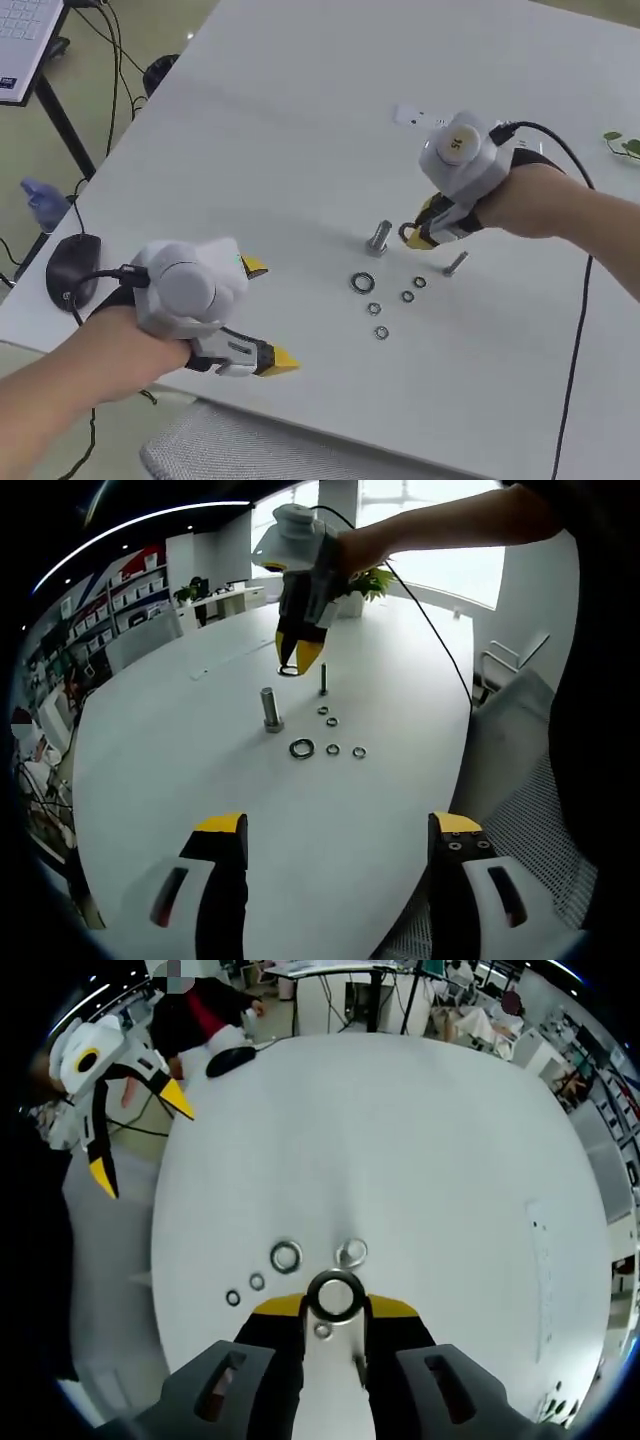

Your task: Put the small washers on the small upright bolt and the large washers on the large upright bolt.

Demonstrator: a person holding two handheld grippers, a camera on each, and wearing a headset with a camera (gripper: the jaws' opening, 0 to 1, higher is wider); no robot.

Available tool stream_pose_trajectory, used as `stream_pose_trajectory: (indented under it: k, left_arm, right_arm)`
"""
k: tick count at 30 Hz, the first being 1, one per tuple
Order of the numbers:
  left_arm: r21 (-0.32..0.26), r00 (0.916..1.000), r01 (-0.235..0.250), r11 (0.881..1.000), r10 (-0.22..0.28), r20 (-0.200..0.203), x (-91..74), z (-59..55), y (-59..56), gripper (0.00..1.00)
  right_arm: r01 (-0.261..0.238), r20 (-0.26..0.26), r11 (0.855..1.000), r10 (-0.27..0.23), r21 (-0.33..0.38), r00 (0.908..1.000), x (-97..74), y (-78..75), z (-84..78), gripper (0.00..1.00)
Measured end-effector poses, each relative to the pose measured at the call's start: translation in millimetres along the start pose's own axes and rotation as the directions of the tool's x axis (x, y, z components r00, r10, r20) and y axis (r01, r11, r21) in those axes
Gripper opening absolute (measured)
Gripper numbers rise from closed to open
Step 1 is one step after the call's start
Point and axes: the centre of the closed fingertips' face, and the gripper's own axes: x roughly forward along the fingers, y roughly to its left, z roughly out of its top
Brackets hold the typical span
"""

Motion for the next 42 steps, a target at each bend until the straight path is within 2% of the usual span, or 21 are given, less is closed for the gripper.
stream_pose_trajectory:
  k: [8, 10, 15, 20, 30, 42]
  left_arm:
    - [0.001, 0.9999, -0.006, 1.0, 0.006, 0.008, 0.3, 5.5, 7.6, 0.72]
    - [0.002, 1.0, -0.006, 1.0, 0.006, 0.005, 0.8, 5.1, 8.6, 0.72]
    - [-0.002, 1.0, -0.005, 1.0, 0.005, 0.005, 1.3, 4.4, 9.0, 0.72]
    - [-0.005, 1.0, -0.001, 1.0, 0.001, -0.003, 1.1, 0.1, 7.6, 0.71]
    - [-0.019, 0.9999, -0.01, 1.0, 0.01, -0.011, -3.0, -7.3, 13.6, 0.7]
    - [-0.017, 1.0, -0.007, 1.0, 0.007, -0.003, -0.9, 0.2, 14.0, 0.68]
  right_arm:
    - [0.007, 0.01, 1.0, -0.007, -0.004, 0.9999, 6.3, -6.7, 11.7, 0.22]
    - [0.007, 0.011, 1.0, -0.007, -0.004, 0.9999, 9.4, -12.8, 12.1, 0.22]
    - [0.006, 0.009, 1.0, -0.006, -0.012, 0.9999, 15.5, -14.6, 18.4, 0.22]
    - [0.003, 0.002, 1.0, -0.003, -0.015, 1.0, 23.0, -20.4, 19.2, 0.22]
    - [-0.011, -0.029, 1.0, 0.01, -0.024, 0.9995, 37.7, -26.2, 17.9, 0.22]
    - [-0.012, -0.042, 0.999, 0.011, -0.034, 0.999, 45.5, -26.2, 15.2, 0.22]
